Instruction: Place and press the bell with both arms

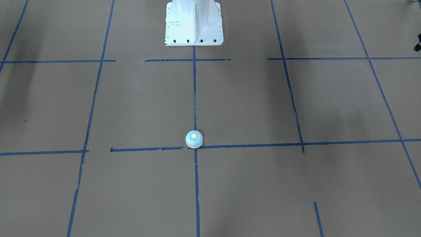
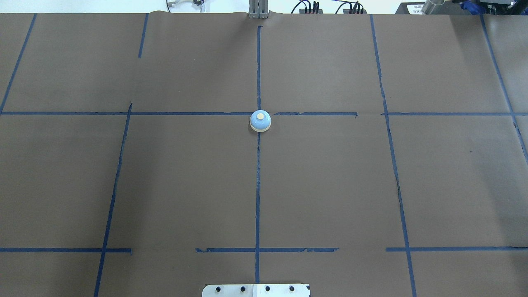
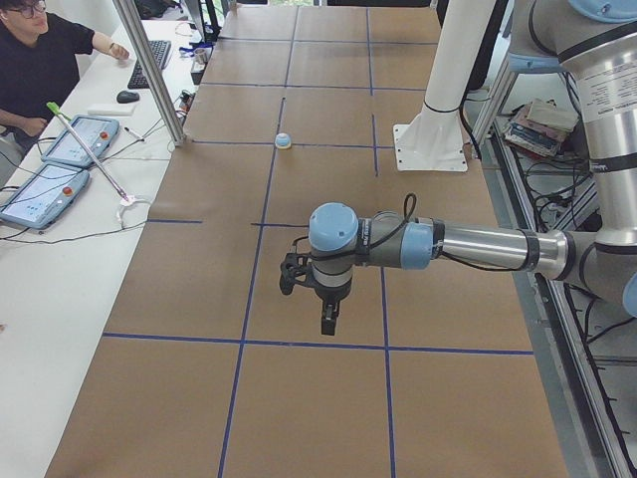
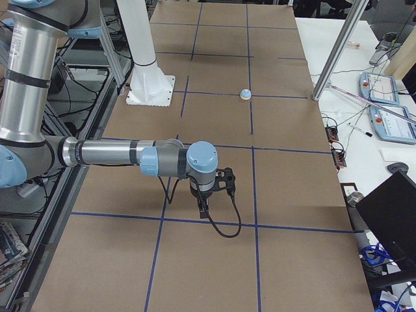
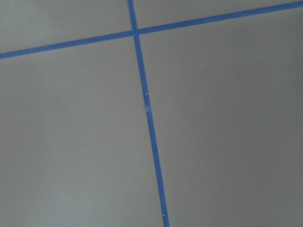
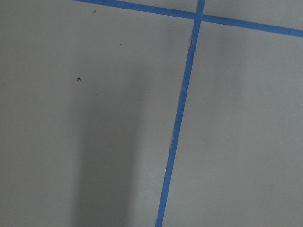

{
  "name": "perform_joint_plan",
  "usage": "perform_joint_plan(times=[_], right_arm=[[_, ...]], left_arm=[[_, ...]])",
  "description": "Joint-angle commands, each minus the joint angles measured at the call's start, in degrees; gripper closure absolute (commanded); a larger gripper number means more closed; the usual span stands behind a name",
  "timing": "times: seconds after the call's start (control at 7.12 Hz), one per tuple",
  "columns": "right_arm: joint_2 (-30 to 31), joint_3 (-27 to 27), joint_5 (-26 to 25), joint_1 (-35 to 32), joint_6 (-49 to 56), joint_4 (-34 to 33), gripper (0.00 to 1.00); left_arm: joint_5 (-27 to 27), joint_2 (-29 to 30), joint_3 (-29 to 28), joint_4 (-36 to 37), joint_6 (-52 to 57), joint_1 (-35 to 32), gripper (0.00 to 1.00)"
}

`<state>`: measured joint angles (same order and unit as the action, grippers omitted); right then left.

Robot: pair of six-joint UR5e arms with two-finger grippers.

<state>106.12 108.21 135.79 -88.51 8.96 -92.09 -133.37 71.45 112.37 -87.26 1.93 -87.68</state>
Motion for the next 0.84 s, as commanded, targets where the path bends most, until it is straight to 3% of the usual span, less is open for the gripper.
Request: perform_joint_plan(times=[0.0,0.7], right_arm=[[0.0,0.2,0.0,0.0,0.0,0.1,0.00],[-0.2,0.3,1.3,0.0,-0.1,3.2,0.00]], left_arm=[[-0.6,-0.8,-1.3,-0.4,0.4,-1.2,0.00],[-0.5,-2.0,-1.5,0.4,0.4,-2.4,0.00]])
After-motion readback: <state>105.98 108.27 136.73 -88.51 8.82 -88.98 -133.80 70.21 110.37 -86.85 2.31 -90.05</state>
